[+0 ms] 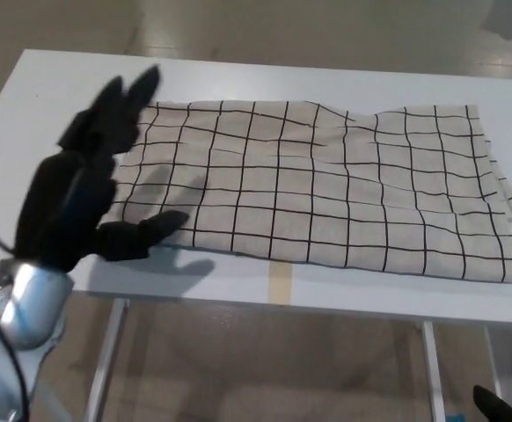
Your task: Use the left hand to fold a white towel with checkered patterns in half.
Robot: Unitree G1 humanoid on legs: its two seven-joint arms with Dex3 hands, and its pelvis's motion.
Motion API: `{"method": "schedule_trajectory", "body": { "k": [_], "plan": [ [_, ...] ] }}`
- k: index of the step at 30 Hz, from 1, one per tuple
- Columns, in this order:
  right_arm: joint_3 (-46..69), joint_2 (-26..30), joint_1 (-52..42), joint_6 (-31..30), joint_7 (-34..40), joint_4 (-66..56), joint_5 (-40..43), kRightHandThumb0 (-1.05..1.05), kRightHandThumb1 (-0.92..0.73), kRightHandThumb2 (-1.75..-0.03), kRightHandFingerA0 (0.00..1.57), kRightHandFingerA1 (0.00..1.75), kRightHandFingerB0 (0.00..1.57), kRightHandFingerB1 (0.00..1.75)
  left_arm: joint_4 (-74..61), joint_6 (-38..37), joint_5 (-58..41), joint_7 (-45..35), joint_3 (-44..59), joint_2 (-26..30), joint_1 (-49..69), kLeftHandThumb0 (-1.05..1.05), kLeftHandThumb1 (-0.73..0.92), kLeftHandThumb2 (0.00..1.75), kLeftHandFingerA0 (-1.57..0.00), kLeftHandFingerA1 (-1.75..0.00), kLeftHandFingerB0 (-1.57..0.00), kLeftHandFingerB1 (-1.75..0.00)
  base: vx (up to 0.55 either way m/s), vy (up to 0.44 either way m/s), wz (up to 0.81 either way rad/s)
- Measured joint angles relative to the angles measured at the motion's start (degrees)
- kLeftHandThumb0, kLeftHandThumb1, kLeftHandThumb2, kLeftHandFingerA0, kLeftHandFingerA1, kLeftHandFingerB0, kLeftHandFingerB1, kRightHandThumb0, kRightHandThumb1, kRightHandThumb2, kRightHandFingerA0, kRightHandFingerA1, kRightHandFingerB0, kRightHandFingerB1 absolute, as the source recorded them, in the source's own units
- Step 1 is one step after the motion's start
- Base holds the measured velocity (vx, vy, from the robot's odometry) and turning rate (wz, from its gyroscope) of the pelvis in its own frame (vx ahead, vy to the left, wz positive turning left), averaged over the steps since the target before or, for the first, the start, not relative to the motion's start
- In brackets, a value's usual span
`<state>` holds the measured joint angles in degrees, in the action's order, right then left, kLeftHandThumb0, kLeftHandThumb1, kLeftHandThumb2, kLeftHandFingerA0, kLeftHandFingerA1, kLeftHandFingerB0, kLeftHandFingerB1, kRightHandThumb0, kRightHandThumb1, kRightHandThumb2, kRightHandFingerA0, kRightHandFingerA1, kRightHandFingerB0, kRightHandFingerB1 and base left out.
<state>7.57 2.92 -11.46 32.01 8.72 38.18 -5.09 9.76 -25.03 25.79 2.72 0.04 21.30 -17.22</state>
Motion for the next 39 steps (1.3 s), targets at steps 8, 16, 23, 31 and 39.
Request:
{"method": "schedule_trajectory", "body": {
  "k": [8, 16, 23, 31, 39],
  "plan": [
    [-0.69, 0.64, -0.46, 1.30, 1.21, 0.25, -1.41, -0.36, -0.78, -0.62, 0.35, 0.47, 0.30, 0.43, 11.69, 5.45, 7.73, -0.01, -9.33, 2.94, -7.23, -0.20, 0.58, 0.57, 0.00, 0.00, 0.00, -0.05, 0.00, 0.000, 0.00],
    [-1.33, 0.95, -1.49, 2.67, 2.20, 0.53, -2.66, -0.35, -0.78, -0.62, 0.36, 0.48, 0.31, 0.44, 26.69, 11.39, 15.38, 1.11, -19.62, 4.88, -13.98, -0.17, 0.61, 0.58, 0.00, 0.00, 0.00, -0.05, 0.00, 0.000, 0.00],
    [-2.13, 1.52, -1.59, 4.44, 3.87, 1.70, -4.05, -0.35, -0.78, -0.62, 0.36, 0.48, 0.32, 0.44, 34.35, 14.68, 19.81, 5.30, -25.57, 5.90, -19.05, -0.17, 0.60, 0.57, 0.00, 0.00, 0.00, -0.03, 0.00, 0.000, 0.00],
    [-2.40, 1.86, -1.02, 5.82, 5.35, 2.74, -5.07, -0.35, -0.78, -0.62, 0.36, 0.47, 0.34, 0.44, 41.00, 16.51, 21.42, 9.74, -29.08, 5.37, -22.38, -0.20, 0.59, 0.58, 0.00, 0.00, 0.00, -0.02, 0.00, 0.000, 0.00],
    [-2.39, 1.89, -0.89, 6.63, 6.03, 3.64, -5.34, -0.35, -0.78, -0.63, 0.36, 0.49, 0.34, 0.45, 47.77, 18.13, 23.10, 14.32, -33.39, 2.83, -25.90, -0.41, 0.51, 0.65, -0.23, -0.35, -0.22, -0.35, 0.00, 0.000, 0.00]
  ]
}}
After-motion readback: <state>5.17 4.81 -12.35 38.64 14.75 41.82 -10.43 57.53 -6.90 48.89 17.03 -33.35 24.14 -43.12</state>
